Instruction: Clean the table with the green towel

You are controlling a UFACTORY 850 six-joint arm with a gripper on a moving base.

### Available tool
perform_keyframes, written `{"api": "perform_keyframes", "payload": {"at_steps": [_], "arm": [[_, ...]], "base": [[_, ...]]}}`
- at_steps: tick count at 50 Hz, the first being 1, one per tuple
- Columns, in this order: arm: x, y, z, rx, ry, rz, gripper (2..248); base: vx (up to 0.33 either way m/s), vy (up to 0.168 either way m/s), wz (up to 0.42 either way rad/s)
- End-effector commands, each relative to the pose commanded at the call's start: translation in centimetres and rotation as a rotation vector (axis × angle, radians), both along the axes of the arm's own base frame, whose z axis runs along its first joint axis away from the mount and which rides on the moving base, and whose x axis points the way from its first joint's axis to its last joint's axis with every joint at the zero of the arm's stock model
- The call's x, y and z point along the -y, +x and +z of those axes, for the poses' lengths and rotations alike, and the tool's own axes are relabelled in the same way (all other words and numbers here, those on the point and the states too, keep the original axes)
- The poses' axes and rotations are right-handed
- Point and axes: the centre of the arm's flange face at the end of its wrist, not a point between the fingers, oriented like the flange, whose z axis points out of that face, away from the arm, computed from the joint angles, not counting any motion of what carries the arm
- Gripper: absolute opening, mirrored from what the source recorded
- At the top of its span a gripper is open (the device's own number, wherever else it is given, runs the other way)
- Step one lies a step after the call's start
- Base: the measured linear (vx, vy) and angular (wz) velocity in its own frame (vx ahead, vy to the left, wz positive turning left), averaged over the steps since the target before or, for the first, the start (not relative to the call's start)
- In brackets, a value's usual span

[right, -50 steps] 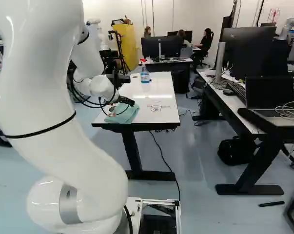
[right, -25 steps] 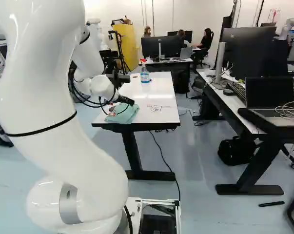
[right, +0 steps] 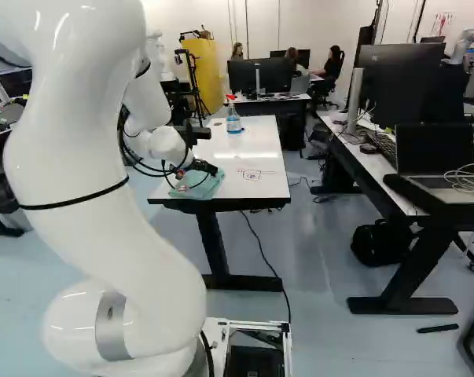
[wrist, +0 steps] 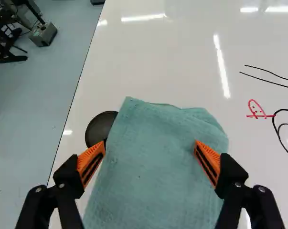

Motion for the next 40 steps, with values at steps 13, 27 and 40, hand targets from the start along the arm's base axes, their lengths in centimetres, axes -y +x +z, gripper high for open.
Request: {"api": "perform_keyframes", "payload": {"at_steps": [13, 27, 40], "arm": [[0.00, 0.00, 0.00, 0.000, 0.000, 0.000, 173], [0.00, 0.00, 0.00, 0.000, 0.000, 0.000, 66], [0.01, -0.06, 0.20, 0.004, 0.001, 0.000, 38]], "base": [[0.000, 0.000, 0.000], [0.000, 0.000, 0.000], [0.000, 0.000, 0.000]]}}
